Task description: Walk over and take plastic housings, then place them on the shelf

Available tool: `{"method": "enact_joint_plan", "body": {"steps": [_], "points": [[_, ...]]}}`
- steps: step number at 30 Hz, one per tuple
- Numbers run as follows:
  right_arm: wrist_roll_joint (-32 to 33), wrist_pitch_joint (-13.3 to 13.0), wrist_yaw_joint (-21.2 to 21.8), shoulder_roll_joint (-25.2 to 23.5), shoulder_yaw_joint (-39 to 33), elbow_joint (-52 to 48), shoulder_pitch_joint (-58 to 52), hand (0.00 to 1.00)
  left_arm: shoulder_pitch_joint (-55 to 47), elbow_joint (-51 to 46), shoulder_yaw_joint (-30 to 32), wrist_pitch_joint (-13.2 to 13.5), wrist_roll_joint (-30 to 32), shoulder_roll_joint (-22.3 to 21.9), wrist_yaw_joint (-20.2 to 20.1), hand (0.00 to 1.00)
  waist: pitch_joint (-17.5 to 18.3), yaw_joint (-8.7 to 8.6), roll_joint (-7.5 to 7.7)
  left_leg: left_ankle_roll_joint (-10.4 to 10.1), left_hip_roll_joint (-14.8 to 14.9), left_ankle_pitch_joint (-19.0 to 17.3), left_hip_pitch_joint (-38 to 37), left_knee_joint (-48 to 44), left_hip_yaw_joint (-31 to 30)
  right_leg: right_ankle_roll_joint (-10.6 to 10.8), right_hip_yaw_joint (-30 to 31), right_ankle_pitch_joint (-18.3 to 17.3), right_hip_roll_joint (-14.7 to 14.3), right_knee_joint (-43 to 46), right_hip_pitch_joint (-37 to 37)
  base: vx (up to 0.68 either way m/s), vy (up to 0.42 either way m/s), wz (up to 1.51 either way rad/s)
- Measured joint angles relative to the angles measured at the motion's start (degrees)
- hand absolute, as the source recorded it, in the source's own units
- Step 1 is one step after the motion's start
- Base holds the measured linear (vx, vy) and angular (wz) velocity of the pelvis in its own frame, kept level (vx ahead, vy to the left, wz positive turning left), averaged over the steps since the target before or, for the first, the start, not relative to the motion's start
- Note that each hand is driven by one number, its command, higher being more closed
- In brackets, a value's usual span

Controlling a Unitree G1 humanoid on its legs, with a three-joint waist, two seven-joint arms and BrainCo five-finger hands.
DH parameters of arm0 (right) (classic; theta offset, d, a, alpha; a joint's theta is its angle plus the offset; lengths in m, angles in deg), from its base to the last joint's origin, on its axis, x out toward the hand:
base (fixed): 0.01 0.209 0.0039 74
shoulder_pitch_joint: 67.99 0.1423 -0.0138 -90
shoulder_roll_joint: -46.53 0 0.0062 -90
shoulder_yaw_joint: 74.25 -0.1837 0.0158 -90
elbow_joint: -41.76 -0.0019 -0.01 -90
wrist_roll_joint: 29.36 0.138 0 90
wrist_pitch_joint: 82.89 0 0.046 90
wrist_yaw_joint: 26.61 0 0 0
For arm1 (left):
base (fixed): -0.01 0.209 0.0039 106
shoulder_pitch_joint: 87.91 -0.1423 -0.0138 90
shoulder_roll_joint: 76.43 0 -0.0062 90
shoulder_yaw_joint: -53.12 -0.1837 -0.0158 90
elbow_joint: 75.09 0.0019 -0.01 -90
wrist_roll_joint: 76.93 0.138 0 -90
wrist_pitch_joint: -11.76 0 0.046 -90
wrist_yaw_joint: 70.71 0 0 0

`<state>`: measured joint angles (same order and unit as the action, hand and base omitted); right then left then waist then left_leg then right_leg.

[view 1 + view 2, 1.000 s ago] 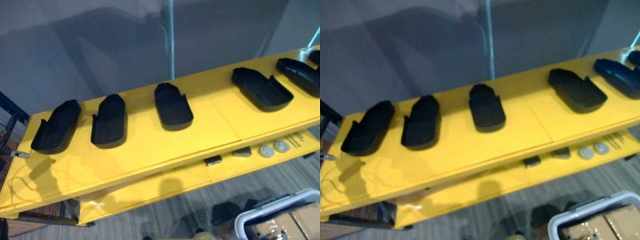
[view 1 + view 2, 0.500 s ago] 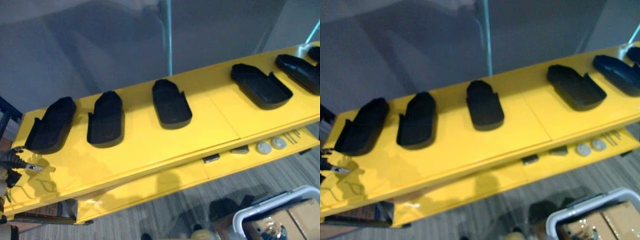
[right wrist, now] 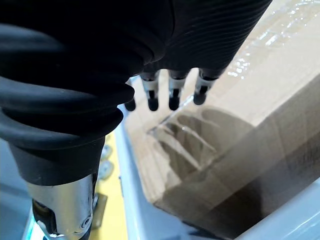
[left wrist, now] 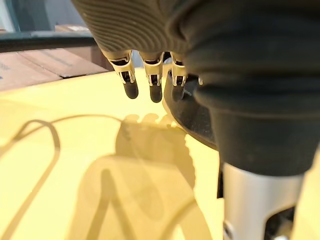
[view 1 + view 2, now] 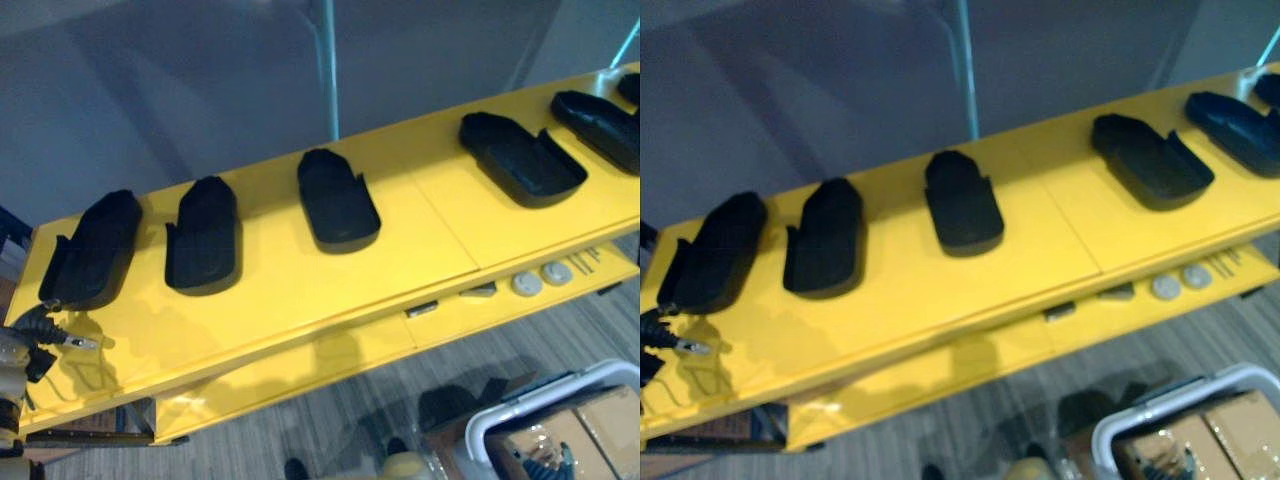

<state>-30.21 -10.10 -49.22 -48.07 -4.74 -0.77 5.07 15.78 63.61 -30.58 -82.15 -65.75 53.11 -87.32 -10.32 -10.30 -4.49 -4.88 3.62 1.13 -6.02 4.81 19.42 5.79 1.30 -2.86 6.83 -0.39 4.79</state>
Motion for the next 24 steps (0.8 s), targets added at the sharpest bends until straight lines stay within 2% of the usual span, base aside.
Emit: {"method": "enact_joint_plan", "body": {"steps": [13,20,24], "points": [[-0.22,0.06,0.45,1.05,2.26,-1.70,-0.43,0.00,-0.32,-3.28,-0.41,-0.30,-0.09,0.92,-7.55,0.00,-0.17,0.03,-0.95,0.02,-0.04,0.02,-0.24,-0.01,-0.22,0.01,-0.06,-0.01,0.05,0.22,0.18,0.00,0.000,0.00],[-0.20,0.06,0.25,1.51,2.25,-1.69,-0.67,0.00,-0.38,-6.96,-0.75,-0.23,-1.45,6.64,-12.13,0.00,-0.02,0.00,-1.96,0.10,-0.05,0.11,-0.15,-0.02,-0.87,0.03,-0.58,-0.02,0.06,0.43,0.27,0.00,-0.001,0.02],[-0.21,0.06,0.22,1.52,2.26,-1.69,-0.73,0.00,-0.37,-7.10,-0.75,-0.28,-1.67,6.93,-14.72,0.00,0.06,-0.07,-2.06,0.19,-0.05,0.21,-0.08,-0.01,-1.14,0.03,-0.84,-0.03,0.08,0.63,0.26,-0.01,-0.001,0.03]]}}
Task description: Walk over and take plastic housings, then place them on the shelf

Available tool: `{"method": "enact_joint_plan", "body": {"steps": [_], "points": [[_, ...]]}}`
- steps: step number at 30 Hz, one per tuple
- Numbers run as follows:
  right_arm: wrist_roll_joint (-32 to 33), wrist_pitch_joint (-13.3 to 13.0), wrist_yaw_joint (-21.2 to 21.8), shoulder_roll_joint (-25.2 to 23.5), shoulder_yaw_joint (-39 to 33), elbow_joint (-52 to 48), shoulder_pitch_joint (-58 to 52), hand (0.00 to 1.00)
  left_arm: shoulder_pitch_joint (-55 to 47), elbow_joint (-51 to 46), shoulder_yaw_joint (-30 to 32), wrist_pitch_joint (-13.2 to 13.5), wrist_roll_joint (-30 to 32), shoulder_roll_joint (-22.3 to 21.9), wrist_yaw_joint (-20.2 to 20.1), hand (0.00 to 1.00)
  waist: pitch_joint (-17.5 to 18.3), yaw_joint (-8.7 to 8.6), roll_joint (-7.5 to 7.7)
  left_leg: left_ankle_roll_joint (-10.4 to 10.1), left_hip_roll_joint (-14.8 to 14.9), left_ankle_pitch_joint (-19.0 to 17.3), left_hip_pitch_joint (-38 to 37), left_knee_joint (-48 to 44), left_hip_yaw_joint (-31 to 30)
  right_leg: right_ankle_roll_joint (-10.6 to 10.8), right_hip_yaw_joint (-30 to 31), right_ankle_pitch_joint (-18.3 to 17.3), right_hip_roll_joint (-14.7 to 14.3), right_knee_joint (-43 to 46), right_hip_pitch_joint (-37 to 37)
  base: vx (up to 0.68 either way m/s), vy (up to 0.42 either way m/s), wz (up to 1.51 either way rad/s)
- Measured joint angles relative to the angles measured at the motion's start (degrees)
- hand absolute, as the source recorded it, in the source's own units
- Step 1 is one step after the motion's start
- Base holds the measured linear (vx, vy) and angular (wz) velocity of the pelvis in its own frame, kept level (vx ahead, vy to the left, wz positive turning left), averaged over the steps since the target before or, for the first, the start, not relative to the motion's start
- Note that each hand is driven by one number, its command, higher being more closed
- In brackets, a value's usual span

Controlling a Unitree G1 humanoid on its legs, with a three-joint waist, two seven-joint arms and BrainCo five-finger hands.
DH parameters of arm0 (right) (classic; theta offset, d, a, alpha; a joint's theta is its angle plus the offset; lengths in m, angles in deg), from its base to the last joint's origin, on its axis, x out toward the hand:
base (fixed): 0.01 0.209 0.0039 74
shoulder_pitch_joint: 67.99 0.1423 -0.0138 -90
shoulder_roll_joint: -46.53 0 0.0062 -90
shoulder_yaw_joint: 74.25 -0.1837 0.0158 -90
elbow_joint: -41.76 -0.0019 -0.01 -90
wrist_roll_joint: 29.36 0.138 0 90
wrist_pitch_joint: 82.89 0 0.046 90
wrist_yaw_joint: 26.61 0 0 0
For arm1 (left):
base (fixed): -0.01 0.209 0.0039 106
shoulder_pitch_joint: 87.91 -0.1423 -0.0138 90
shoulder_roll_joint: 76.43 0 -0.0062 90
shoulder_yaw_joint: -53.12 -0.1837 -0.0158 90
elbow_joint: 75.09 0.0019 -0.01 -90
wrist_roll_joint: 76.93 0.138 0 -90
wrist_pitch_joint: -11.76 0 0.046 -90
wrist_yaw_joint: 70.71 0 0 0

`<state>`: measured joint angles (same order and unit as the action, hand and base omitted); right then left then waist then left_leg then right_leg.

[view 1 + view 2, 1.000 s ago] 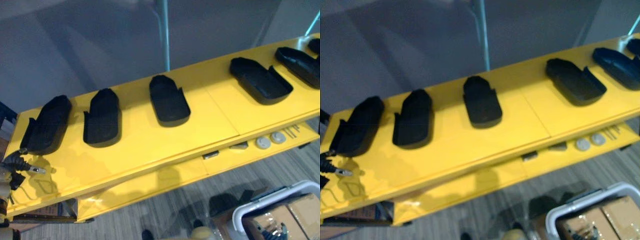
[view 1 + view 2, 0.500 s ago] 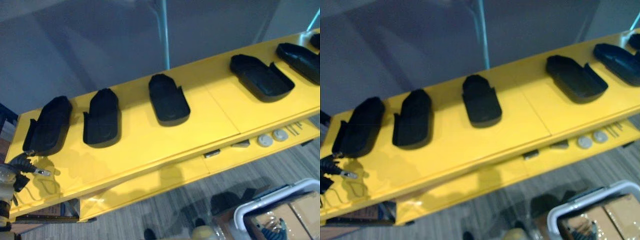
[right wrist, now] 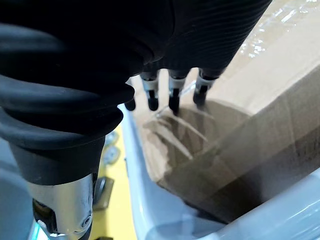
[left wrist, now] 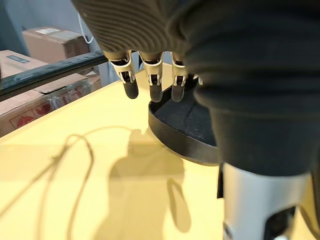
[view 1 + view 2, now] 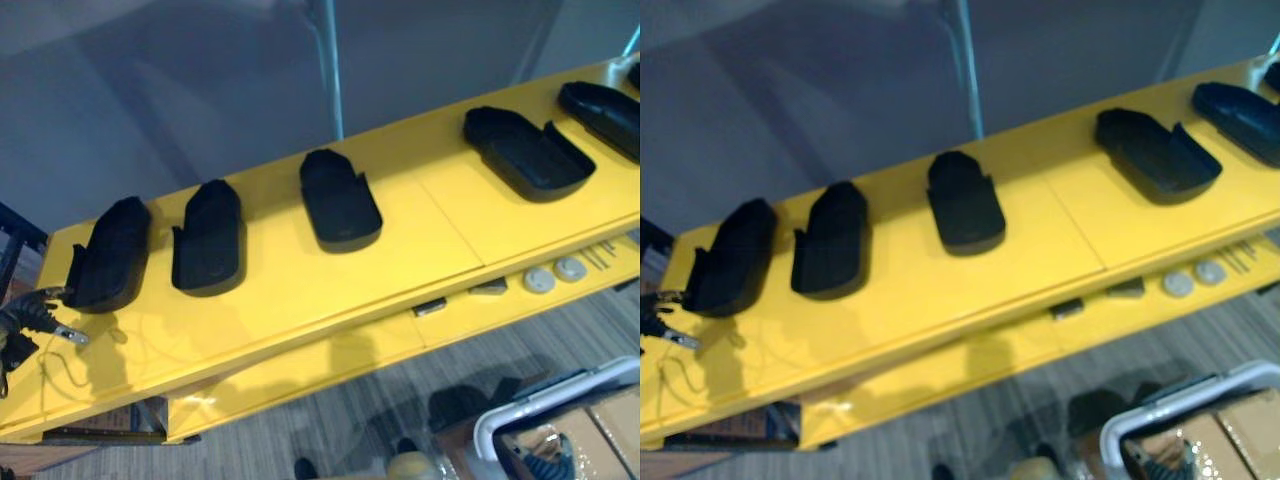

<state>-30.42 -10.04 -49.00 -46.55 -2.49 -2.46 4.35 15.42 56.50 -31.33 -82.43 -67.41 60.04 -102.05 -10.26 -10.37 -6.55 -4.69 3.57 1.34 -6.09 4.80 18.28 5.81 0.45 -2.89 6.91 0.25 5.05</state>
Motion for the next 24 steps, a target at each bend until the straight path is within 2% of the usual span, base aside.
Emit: {"method": "enact_joint_plan", "body": {"steps": [3,7,15,18,19,20,24], "points": [[0.02,0.01,-0.04,0.01,0.00,0.03,0.00,0.00,-0.01,0.09,-0.01,-0.08,0.48,0.04,-2.80,0.00,0.02,0.06,0.00,0.03,-0.01,0.09,0.00,0.01,-0.08,0.00,-0.06,0.00,0.01,0.12,0.00,0.00,0.000,0.00],[0.02,0.01,-0.03,0.09,0.00,0.06,-0.01,0.00,-0.01,0.27,-0.01,0.04,0.54,0.05,-3.17,0.00,0.17,0.05,-0.10,0.03,-0.01,0.13,0.01,0.01,-0.10,0.01,-0.08,0.01,0.01,0.12,0.00,0.00,0.000,0.00],[0.00,-0.02,0.01,0.18,-0.03,0.12,-0.02,0.00,0.00,0.33,-0.10,0.71,0.51,0.13,6.47,0.00,0.29,-0.13,-0.09,0.03,-0.02,0.13,0.06,0.00,-0.10,0.02,-0.08,0.03,0.01,0.10,-0.02,0.00,0.000,0.00],[-0.16,-0.03,0.02,0.18,-0.05,0.13,-0.03,0.00,0.00,0.45,-0.11,0.74,0.08,-0.04,12.42,0.00,0.33,-0.30,0.00,0.03,-0.02,0.13,0.13,0.01,-0.11,0.03,-0.08,0.03,0.00,0.07,-0.09,0.00,0.000,0.00],[-0.25,-0.03,0.03,0.15,-0.10,0.16,-0.03,0.00,0.87,1.73,0.18,0.68,-0.13,-2.59,19.45,0.00,0.45,-0.53,0.22,0.03,-0.04,0.13,0.23,0.02,-0.13,0.03,-0.08,0.02,0.01,0.01,-0.17,0.00,0.000,0.00],[-0.25,-0.03,0.03,0.08,-0.14,0.16,-0.04,0.00,0.97,2.36,0.33,0.56,-0.12,-4.58,20.92,0.00,0.48,-0.52,0.29,0.03,-0.04,0.13,0.30,0.02,-0.12,0.03,-0.07,0.02,0.01,0.00,-0.26,0.00,0.000,0.00],[-0.25,-0.04,0.03,-0.11,-0.15,0.15,-0.04,0.00,1.37,2.48,0.44,0.47,-0.08,-6.15,22.27,0.00,0.54,-0.58,0.40,0.02,-0.03,0.16,1.14,0.00,-0.11,0.10,-0.02,0.10,-0.03,0.05,-1.12,0.00,0.000,0.00]]}}
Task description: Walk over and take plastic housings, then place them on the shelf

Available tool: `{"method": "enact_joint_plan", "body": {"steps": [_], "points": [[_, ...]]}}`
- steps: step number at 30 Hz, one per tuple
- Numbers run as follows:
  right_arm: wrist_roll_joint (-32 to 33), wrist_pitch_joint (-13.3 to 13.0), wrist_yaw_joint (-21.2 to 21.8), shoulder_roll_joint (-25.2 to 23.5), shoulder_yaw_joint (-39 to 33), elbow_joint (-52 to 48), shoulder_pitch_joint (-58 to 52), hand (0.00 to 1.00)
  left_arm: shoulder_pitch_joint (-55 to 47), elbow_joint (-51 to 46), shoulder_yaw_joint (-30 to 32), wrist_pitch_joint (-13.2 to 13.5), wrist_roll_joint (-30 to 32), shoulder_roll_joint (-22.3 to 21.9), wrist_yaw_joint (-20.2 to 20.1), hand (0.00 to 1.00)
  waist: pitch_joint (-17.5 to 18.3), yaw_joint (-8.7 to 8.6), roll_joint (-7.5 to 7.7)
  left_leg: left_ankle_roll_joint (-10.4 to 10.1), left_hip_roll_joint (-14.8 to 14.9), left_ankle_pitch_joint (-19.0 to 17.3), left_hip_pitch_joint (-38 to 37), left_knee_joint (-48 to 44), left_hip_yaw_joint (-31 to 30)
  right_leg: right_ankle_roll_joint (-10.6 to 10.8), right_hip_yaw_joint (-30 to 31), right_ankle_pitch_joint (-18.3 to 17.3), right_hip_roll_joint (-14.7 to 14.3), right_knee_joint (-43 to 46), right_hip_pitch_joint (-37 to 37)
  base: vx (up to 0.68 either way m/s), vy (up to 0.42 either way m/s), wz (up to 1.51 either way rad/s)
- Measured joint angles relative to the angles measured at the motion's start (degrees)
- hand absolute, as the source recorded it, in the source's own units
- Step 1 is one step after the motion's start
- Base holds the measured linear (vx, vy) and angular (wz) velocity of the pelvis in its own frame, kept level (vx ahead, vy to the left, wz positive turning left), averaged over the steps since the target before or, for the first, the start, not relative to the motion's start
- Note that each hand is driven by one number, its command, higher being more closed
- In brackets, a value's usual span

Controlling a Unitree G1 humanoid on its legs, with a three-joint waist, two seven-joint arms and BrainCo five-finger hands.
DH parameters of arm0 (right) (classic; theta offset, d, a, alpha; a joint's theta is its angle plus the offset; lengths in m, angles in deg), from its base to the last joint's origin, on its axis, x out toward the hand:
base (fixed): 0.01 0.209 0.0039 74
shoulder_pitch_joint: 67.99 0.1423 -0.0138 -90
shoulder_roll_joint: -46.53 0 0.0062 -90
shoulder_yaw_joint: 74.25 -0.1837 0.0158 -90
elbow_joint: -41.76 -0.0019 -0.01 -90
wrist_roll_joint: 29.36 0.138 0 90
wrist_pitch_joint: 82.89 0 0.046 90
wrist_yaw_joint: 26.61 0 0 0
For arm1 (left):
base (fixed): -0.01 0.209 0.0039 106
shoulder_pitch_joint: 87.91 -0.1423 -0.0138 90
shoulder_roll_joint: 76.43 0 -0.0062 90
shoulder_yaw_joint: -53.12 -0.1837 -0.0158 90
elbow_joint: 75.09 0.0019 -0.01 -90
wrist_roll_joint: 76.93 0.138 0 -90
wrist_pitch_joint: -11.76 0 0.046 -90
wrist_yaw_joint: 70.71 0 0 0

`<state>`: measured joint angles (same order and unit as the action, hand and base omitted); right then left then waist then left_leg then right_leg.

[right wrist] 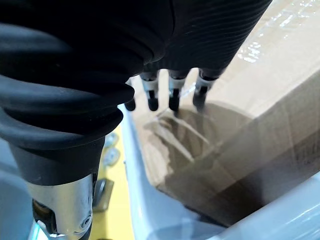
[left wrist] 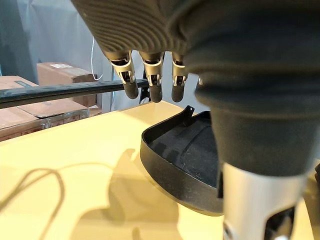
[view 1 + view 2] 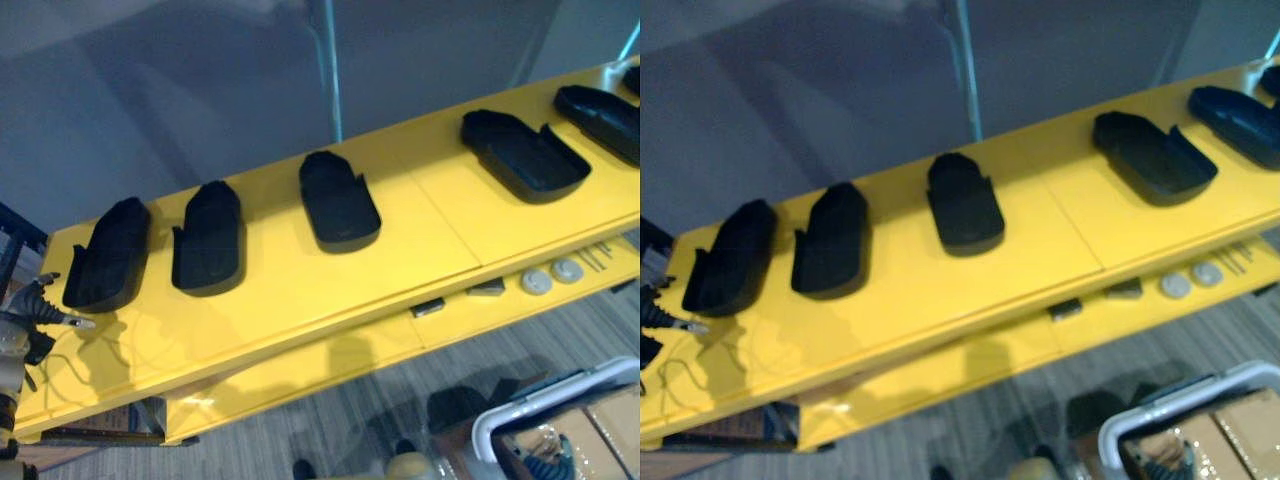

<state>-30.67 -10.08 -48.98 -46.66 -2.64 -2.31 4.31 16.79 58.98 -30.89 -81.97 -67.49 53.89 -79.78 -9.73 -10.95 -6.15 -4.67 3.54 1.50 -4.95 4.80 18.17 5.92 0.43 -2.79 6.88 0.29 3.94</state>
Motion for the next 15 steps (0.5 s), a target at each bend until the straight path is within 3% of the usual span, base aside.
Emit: {"method": "enact_joint_plan", "body": {"steps": [6,15], "points": [[-0.02,0.13,0.00,-0.04,0.05,-0.01,-0.04,0.00,0.13,0.28,-0.02,-0.62,0.01,-3.06,0.16,0.00,-0.08,0.03,0.29,0.01,0.00,0.02,0.03,-0.01,0.82,0.05,0.92,0.13,-0.04,0.12,-0.57,0.00,0.003,-0.06],[-0.09,0.13,0.01,-0.26,0.08,-0.08,-0.13,0.00,0.88,2.38,-0.07,-0.65,-0.04,-3.44,1.43,0.00,-1.00,-0.61,1.53,0.02,0.00,0.02,0.08,-0.01,1.22,0.06,1.31,0.33,-0.01,0.23,-1.03,0.00,0.001,-0.02]]}}
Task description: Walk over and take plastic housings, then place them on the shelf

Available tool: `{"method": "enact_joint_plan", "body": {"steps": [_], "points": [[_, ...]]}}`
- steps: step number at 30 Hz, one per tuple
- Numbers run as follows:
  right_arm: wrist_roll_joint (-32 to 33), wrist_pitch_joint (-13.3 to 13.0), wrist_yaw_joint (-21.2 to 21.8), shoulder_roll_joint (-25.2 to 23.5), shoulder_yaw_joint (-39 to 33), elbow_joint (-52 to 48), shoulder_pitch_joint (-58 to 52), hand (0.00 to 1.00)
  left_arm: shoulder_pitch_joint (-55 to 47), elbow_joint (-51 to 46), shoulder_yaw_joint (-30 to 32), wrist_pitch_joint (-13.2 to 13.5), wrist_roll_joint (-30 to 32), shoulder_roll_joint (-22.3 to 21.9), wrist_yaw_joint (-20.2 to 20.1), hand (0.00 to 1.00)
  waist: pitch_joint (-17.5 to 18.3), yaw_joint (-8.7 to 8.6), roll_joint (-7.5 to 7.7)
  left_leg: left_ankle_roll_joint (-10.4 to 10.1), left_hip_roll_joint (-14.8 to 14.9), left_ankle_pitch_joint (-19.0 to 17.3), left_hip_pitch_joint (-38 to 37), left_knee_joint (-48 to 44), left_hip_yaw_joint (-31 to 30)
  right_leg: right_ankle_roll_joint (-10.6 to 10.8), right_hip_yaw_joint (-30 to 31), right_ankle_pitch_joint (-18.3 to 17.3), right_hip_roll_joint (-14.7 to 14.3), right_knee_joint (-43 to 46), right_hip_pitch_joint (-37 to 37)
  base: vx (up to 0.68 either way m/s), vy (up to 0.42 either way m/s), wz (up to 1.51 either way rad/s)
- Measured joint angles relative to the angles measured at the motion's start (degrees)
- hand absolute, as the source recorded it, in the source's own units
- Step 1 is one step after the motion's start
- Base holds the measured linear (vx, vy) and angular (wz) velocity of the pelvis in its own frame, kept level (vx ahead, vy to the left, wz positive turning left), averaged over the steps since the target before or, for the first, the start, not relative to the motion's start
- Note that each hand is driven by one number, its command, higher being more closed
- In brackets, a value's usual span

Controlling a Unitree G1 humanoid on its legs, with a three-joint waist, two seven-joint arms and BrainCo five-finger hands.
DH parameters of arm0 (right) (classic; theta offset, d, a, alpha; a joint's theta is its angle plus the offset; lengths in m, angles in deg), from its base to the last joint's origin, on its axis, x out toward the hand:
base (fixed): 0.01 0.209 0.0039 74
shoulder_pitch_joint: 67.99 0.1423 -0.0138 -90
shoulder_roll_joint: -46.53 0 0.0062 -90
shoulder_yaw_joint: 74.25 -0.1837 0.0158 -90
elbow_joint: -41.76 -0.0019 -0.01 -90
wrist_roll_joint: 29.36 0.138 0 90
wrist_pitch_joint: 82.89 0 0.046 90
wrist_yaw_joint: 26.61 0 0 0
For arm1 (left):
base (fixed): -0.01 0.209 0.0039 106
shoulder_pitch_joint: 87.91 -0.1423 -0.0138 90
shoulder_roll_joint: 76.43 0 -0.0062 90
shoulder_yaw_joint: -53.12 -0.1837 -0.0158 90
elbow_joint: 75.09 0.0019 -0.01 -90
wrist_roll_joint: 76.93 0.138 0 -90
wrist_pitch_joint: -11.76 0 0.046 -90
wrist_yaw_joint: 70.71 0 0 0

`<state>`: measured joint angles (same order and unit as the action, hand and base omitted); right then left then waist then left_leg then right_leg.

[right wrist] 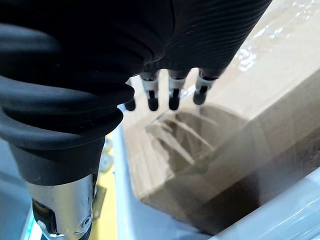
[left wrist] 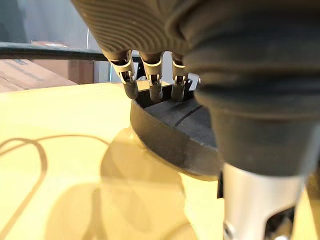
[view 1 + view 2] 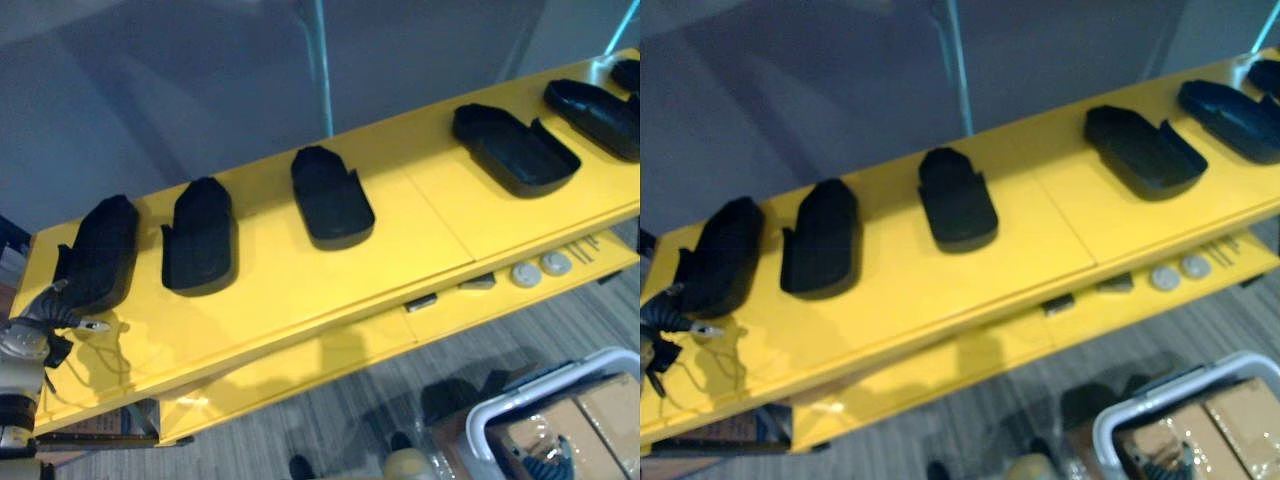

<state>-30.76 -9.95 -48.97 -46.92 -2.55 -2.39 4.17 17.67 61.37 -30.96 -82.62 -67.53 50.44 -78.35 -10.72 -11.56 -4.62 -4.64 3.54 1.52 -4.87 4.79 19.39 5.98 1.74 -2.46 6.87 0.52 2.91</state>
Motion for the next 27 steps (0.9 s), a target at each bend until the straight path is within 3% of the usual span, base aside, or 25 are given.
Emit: {"method": "enact_joint_plan", "body": {"steps": [15,27], "points": [[-0.02,-0.07,0.03,0.02,0.03,-0.48,0.17,0.00,0.62,0.37,-0.34,-0.88,0.00,-0.18,-0.99,0.00,-1.84,-0.18,-0.79,0.00,0.01,-0.01,0.81,-0.05,0.03,-0.03,0.01,0.05,-0.03,0.30,-0.87,0.01,0.000,0.00],[-1.68,0.17,0.24,0.57,0.15,-2.61,0.08,0.00,0.14,0.58,0.10,-1.85,0.62,-0.35,-8.27,0.00,-2.24,-0.17,-1.70,0.12,0.00,0.08,0.03,-0.03,0.12,-0.04,0.08,-0.05,-0.01,0.87,-0.68,-0.02,0.001,-0.01]]}}
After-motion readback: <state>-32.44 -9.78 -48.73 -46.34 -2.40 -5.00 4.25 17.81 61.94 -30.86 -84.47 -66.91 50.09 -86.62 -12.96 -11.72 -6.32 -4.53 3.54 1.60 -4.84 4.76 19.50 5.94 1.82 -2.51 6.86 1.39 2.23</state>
